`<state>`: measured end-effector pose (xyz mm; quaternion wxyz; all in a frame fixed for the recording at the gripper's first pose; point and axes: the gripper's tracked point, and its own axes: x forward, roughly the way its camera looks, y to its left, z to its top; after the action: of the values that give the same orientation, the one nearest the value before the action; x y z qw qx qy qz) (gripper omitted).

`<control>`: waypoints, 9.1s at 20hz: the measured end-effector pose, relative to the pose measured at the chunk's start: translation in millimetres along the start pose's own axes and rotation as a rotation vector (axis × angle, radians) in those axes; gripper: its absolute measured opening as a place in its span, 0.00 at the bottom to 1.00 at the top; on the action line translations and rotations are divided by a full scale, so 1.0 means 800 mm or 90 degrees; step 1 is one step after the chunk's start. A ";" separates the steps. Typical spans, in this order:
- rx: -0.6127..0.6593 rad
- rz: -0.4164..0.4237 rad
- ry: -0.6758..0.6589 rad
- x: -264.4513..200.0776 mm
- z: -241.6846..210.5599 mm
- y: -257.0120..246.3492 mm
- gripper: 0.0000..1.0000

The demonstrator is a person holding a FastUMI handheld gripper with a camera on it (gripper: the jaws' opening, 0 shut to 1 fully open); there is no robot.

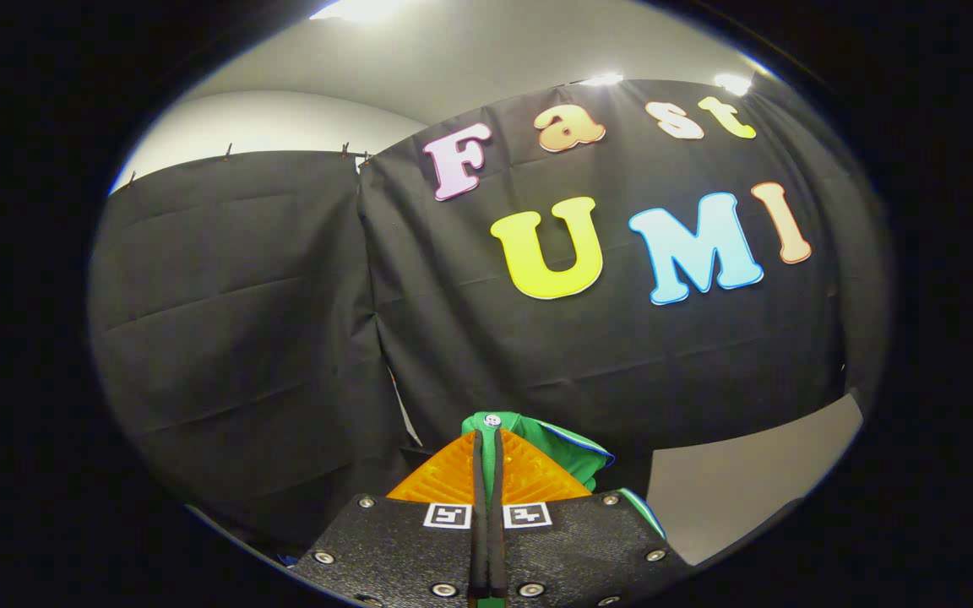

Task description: Put the clothes into the washing machine and then close the washing machine lid.

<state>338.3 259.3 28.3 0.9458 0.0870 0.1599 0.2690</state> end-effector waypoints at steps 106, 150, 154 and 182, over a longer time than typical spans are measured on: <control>0.006 -0.289 0.285 0.318 -0.218 -0.030 0.96; -0.089 -0.214 0.119 0.150 -0.358 0.075 0.95; -0.085 -0.199 0.118 0.135 -0.372 0.085 0.95; -0.147 -0.266 -0.062 -0.275 -0.161 -0.065 0.95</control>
<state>141.0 107.6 -49.0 0.9912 -0.0435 0.0968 0.0792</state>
